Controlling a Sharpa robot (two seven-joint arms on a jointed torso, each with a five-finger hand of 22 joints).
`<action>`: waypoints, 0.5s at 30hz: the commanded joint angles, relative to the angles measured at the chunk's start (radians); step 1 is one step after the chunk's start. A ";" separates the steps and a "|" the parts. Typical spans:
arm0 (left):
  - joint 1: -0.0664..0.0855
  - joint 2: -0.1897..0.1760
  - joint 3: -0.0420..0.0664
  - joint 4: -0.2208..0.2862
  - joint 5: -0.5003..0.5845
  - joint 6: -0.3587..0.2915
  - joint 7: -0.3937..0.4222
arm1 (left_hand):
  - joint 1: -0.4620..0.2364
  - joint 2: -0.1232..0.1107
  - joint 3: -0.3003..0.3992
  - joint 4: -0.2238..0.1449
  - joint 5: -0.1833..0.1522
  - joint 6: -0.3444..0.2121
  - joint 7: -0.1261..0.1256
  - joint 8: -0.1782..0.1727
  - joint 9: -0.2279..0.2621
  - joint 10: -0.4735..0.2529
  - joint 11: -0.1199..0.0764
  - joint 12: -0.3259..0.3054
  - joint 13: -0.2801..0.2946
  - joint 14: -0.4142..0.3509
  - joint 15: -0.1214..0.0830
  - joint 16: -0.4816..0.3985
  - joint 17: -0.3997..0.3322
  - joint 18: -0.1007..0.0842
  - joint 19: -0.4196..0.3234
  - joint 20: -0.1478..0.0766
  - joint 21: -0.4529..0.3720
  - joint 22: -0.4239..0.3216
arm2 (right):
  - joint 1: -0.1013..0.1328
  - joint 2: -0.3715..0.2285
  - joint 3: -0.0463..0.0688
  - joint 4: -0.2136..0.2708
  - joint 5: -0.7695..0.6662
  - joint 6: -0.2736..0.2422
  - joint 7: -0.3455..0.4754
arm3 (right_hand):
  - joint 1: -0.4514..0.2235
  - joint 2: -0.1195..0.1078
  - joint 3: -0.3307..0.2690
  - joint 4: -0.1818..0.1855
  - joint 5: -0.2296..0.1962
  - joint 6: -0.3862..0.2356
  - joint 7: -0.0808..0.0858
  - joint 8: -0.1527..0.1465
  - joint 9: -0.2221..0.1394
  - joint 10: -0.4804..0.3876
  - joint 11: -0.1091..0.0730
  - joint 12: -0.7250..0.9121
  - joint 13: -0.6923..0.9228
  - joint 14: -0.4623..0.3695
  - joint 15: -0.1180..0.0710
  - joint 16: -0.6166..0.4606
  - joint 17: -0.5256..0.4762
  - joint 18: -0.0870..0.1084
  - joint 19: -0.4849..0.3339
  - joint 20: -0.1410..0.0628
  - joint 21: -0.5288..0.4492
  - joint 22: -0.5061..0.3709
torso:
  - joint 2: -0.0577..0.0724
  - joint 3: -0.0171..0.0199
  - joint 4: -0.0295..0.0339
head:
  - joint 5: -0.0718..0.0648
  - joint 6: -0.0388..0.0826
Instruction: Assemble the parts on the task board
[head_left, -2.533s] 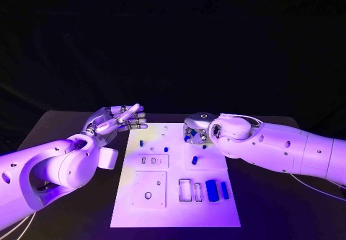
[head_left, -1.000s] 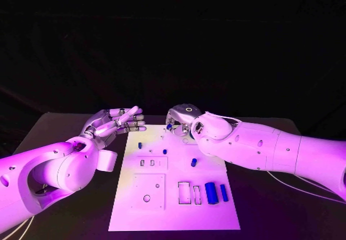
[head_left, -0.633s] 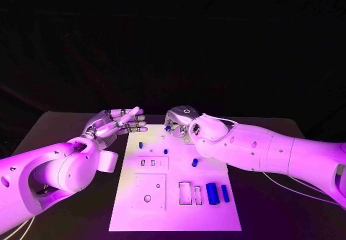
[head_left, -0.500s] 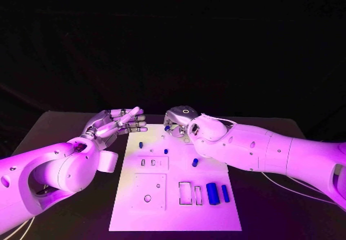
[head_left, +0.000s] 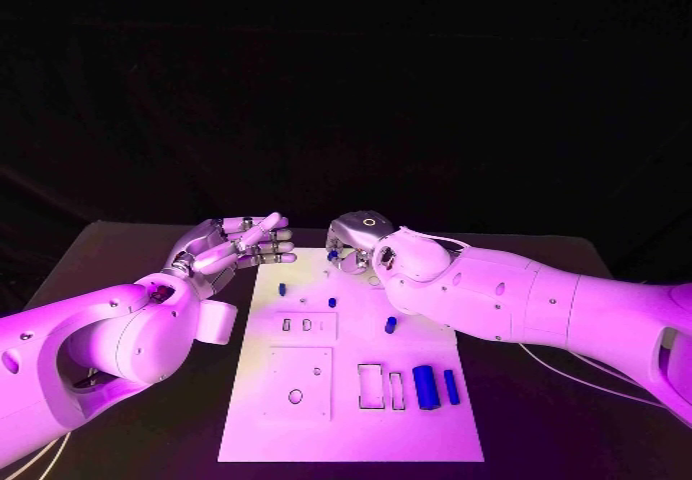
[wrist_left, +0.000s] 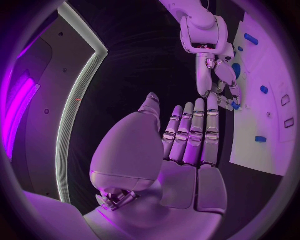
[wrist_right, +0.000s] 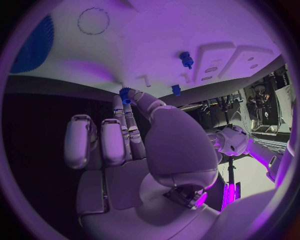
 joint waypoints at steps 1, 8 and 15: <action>0.002 0.002 0.001 0.004 0.002 0.013 0.004 | 0.004 0.002 -0.002 -0.006 -0.004 0.002 0.004 -0.007 0.000 0.004 0.001 -0.004 0.000 0.001 0.003 -0.004 0.001 0.013 0.003 -0.002 0.002 -0.001 | -0.001 0.005 0.000 -0.006 -0.012 0.014 -0.015 | 0.000 -0.009 0.004 0.003 0.003 0.005 0.000 0.005 0.001 0.004 -0.001 -0.003 -0.001 0.025 -0.004 0.004 -0.001 -0.006 0.003 -0.001 0.004 -0.002 | 0.000 -0.0003 0.0000 | 0.001 -0.001; 0.003 0.002 0.001 0.004 0.002 0.012 0.004 | 0.004 0.003 -0.002 -0.007 -0.005 0.002 0.004 -0.007 0.000 0.004 0.001 -0.005 0.000 0.001 0.003 -0.004 0.001 0.013 0.003 -0.002 0.002 -0.002 | -0.001 0.012 0.000 -0.007 -0.022 0.011 -0.034 | -0.003 -0.018 0.012 0.006 -0.001 -0.005 0.004 -0.003 0.001 -0.017 0.005 -0.007 -0.004 0.024 0.000 0.005 -0.003 -0.006 0.002 0.001 0.005 0.001 | 0.001 0.0000 -0.0005 | 0.000 -0.001; 0.004 0.004 0.001 -0.002 0.002 0.009 0.005 | 0.005 0.003 -0.002 -0.007 -0.005 0.002 0.004 -0.007 0.000 0.004 0.001 -0.005 0.000 0.001 0.003 -0.005 0.001 0.013 0.003 -0.002 0.002 -0.002 | -0.001 0.018 0.000 -0.011 -0.024 0.009 -0.045 | -0.006 -0.025 0.021 0.010 -0.007 -0.019 0.012 -0.012 -0.001 -0.040 0.012 -0.007 -0.005 0.023 0.006 0.006 -0.005 -0.006 0.000 0.006 0.004 0.001 | 0.001 -0.0007 -0.0002 | 0.001 0.002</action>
